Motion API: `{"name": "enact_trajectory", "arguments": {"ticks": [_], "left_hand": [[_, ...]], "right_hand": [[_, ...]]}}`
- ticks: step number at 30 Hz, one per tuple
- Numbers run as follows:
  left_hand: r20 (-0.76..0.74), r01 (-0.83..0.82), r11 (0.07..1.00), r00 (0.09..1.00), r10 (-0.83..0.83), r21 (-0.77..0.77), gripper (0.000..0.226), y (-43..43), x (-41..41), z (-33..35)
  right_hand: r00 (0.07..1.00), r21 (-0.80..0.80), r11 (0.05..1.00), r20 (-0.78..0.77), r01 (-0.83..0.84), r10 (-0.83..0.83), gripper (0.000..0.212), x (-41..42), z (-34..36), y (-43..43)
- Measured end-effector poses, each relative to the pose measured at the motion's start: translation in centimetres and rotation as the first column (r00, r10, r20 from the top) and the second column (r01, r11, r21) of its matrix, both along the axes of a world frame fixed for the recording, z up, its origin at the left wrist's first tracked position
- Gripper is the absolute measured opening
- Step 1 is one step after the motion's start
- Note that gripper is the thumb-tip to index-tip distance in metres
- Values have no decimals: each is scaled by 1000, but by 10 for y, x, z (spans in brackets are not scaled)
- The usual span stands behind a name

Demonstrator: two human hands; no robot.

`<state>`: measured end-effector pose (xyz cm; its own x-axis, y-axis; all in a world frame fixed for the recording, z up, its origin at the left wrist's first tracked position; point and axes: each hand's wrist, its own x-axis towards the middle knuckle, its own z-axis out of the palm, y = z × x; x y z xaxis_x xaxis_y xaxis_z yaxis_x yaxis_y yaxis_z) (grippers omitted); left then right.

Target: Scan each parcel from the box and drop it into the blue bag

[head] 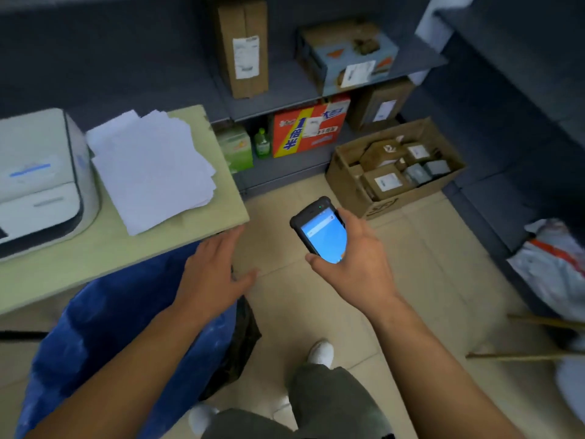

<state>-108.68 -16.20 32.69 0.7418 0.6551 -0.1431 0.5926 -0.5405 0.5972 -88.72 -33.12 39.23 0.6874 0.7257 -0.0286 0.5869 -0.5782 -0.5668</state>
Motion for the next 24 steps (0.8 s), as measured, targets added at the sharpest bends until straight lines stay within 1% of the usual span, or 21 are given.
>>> {"name": "enact_trajectory", "arguments": {"ticks": [3,6,11,16,18,21,24], "left_hand": [[-39,23,999,999,-24,-39,84,-11,60,7],[-38,51,997,998,-53,-51,82,-27,121,15],[-52,142,990,989,-141,2,79,-54,215,34],[-6,311,951,951,-311,-5,87,-69,292,50],[3,372,928,928,-372,-28,85,-70,320,51],[39,405,914,914,-404,-35,80,-68,361,50],[81,397,916,916,-392,-57,78,-62,401,46]], "right_hand": [[998,-10,998,-33,55,-55,86,43,3,-28],[994,-20,994,-33,104,-105,85,89,9,-55],[975,-30,976,-42,216,-217,86,157,26,-103],[938,-17,942,-80,336,-336,88,202,39,-140],[920,-27,926,-101,377,-378,90,217,41,-149],[896,-37,901,-98,431,-433,90,241,41,-157],[866,-40,872,-104,488,-490,91,270,38,-160]]}}
